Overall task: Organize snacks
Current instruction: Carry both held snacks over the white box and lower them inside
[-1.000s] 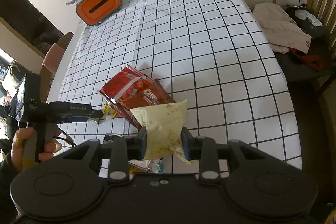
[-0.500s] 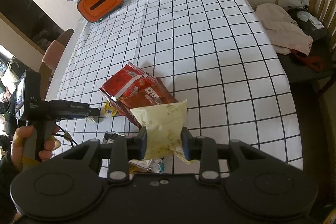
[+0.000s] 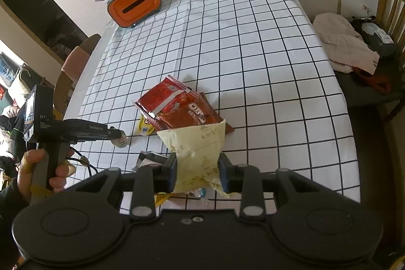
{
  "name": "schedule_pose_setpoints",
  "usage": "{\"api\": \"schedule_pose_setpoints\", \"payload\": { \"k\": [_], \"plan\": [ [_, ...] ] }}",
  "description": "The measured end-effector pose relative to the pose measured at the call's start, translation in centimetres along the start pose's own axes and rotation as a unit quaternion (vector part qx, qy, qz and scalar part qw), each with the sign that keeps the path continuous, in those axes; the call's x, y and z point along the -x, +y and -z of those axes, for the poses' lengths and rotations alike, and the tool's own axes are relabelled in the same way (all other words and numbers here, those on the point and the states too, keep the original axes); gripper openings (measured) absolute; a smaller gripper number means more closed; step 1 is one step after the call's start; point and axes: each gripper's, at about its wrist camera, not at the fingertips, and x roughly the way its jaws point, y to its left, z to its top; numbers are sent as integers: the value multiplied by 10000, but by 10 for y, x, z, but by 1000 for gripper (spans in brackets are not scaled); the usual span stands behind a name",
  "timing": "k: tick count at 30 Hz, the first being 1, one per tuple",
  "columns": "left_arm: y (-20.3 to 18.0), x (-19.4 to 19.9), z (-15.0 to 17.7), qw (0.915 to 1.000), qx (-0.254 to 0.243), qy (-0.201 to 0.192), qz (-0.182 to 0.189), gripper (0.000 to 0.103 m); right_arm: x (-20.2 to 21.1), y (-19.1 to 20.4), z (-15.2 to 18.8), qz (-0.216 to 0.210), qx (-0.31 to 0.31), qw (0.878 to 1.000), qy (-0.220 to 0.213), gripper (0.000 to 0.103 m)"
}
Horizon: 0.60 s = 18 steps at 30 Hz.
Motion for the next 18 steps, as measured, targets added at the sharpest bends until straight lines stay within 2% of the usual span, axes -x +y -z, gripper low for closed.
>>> {"api": "schedule_pose_setpoints", "payload": {
  "k": [7,18],
  "plan": [
    [-1,26,10,9998,-107,-156,12,12,23,7,14,-169,77,9998,-56,31],
    [-11,126,42,9954,-523,-727,344,12,76,22,38,-419,481,9978,-196,31]
  ]
}}
